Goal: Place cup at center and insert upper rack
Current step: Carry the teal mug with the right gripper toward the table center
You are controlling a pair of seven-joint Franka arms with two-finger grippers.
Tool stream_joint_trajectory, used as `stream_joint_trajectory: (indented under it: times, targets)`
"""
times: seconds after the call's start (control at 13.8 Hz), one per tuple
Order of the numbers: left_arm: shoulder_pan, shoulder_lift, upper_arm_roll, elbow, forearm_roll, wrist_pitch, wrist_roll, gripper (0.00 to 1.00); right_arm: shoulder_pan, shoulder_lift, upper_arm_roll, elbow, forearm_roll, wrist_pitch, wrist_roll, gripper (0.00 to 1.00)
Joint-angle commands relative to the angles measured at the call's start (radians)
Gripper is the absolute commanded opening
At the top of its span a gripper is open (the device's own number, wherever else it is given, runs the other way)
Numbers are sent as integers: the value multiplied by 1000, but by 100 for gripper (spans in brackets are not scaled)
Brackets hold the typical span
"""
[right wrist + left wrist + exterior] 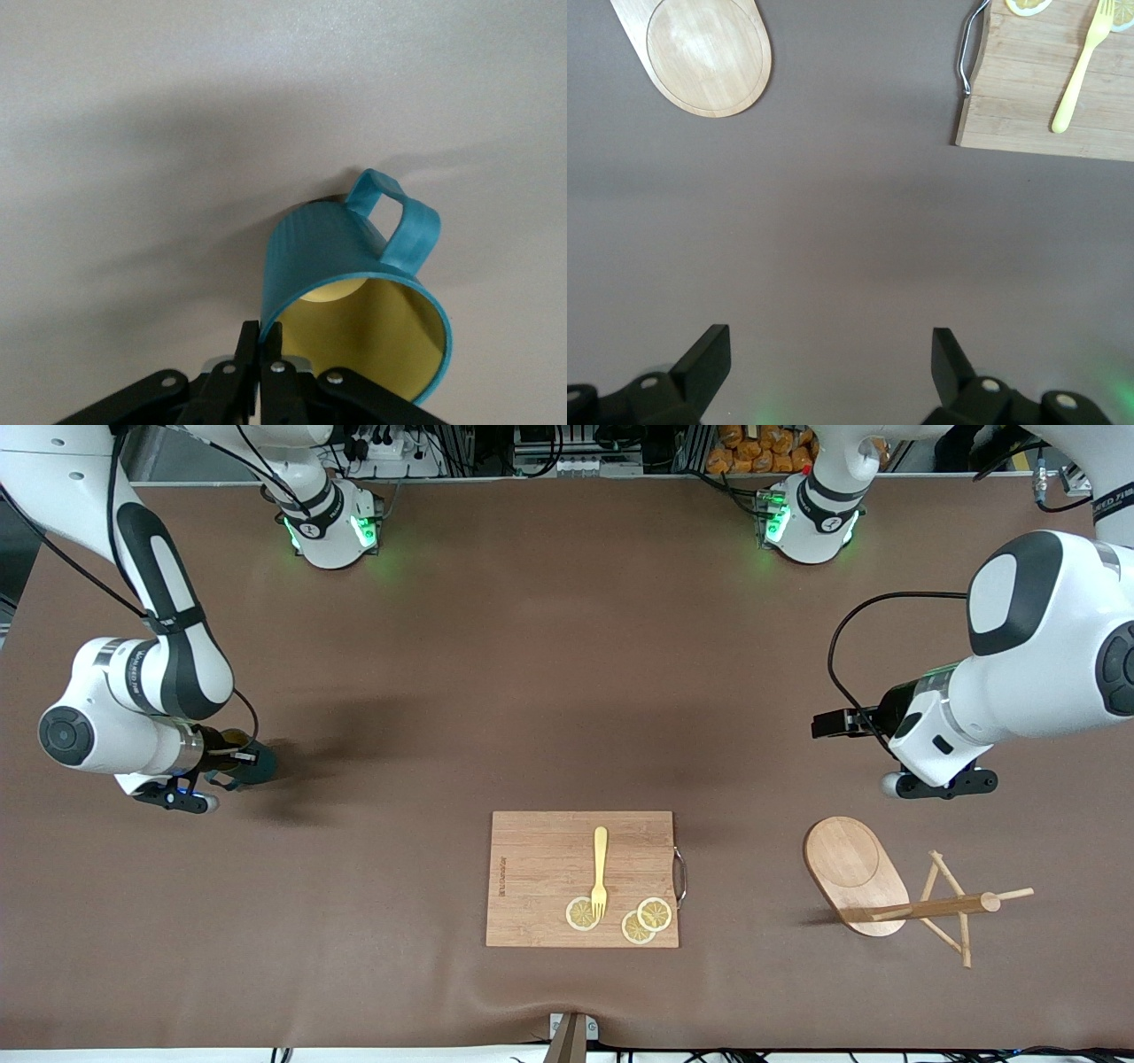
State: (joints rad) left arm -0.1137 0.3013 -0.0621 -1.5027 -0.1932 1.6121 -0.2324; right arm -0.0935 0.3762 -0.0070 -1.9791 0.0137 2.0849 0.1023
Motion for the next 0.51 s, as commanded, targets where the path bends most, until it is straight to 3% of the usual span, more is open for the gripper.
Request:
stream_joint_trajectory:
  times: [0.0, 0.22, 0.44]
  targets:
    - [-1, 15, 2, 25, -9, 0, -13, 100, 1, -31, 18, 55, -15, -110, -6, 0]
    - [-3, 16, 1, 25, -9, 6, -13, 100, 55, -52, 24, 129, -3, -219, 87, 0]
    - [-4, 16, 2, 24, -8, 12, -13, 100, 142, -85, 36, 120, 29, -233, 293, 0]
